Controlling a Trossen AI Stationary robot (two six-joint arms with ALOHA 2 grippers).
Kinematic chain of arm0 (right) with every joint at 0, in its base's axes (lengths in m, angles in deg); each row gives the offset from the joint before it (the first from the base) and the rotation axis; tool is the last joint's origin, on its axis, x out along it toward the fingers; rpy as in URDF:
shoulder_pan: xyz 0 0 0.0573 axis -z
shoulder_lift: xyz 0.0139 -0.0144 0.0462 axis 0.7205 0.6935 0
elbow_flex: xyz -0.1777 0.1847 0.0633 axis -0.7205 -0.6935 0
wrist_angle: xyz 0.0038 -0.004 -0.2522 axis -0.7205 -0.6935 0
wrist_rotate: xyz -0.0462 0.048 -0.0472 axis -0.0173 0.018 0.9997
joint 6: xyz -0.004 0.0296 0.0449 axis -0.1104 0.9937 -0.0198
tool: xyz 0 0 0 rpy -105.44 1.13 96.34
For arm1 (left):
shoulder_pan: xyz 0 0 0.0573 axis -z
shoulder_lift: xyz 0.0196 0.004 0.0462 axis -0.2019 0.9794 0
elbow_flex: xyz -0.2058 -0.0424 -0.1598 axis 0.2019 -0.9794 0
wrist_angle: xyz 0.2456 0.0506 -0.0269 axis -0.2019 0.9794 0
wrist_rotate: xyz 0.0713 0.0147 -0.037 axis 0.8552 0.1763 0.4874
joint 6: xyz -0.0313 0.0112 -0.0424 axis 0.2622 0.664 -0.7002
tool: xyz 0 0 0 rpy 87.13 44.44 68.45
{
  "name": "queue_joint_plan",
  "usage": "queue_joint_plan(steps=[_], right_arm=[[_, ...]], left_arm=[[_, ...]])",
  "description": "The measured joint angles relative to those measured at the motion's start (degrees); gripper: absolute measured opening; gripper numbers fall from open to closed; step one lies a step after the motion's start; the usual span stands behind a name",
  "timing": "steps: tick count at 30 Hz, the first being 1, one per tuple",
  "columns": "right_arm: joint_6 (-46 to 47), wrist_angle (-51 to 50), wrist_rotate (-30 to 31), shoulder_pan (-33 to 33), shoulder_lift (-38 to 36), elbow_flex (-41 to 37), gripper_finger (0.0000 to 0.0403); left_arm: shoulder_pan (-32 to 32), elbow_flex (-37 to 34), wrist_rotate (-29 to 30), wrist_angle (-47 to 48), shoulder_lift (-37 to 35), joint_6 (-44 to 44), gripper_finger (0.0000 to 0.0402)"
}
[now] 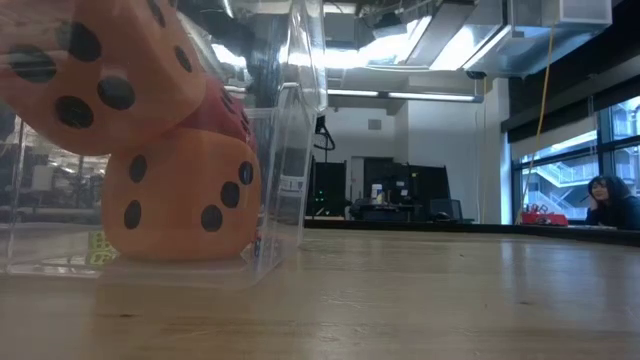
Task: Pick & Place Dice
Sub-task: Put the small dark blue die on the bin
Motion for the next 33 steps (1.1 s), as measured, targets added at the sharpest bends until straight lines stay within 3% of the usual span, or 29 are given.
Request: queue_joint_plan(steps=[16,26,33], right_arm=[[0.1,0.0,0.0,0.0,0.0,0.0,0.0148],[0.2,0.9,0.0,0.0,0.0,0.0,0.0148],[0.3,1.4,0.0,0.0,0.0,0.0,0.0148]], left_arm=[[-1.1,0.0,0.4,-1.8,5.1,-1.8,0.0251],[-1.2,0.0,-3.0,-5.3,5.9,-2.4,0.0251],[-1.4,0.0,-3.3,-2.8,5.9,-0.5,0.0221]])
